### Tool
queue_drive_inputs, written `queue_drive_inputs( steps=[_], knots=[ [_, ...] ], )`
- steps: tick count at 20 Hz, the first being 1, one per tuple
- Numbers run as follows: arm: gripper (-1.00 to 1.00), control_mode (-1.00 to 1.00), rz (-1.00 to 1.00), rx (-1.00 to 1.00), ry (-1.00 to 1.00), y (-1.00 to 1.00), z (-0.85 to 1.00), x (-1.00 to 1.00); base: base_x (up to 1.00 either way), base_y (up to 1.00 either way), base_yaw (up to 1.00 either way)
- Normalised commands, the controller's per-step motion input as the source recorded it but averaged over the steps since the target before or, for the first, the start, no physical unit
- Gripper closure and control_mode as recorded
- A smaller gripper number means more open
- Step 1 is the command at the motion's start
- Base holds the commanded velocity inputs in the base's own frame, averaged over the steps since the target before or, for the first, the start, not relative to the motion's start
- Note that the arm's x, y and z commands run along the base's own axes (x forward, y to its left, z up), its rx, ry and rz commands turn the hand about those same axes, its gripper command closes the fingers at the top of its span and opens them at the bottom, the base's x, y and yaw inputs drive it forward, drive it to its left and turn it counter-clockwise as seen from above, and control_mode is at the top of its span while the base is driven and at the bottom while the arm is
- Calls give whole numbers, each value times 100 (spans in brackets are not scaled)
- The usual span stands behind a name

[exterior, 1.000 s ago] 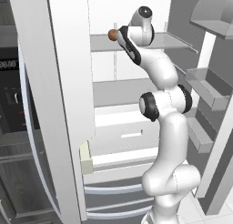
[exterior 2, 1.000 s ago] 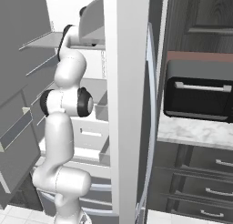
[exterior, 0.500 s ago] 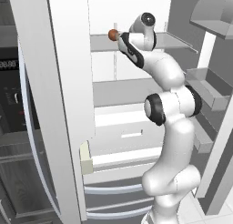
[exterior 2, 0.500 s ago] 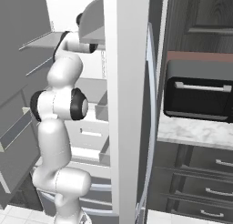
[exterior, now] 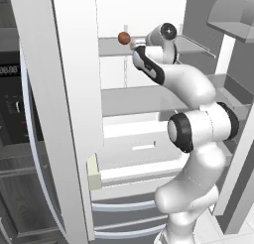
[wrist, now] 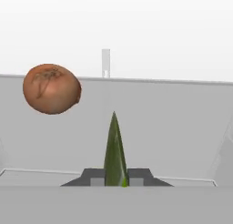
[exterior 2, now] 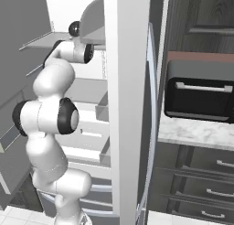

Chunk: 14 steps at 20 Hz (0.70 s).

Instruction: Grab the onion and lemon wedge from the fridge, place them in the blender, close the lid, and turn on the blender to create a marinade.

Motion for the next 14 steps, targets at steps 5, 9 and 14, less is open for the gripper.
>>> queue_drive_inputs(
  steps=[5, 9, 14],
  knots=[
    [100, -100, 0, -9, 7, 3, 43, -100, 0, 0, 0],
    [100, -100, 0, -4, 12, 0, 27, -100, 0, 0, 0],
    [100, -100, 0, 0, 7, 0, -8, -100, 0, 0, 0]
  ],
)
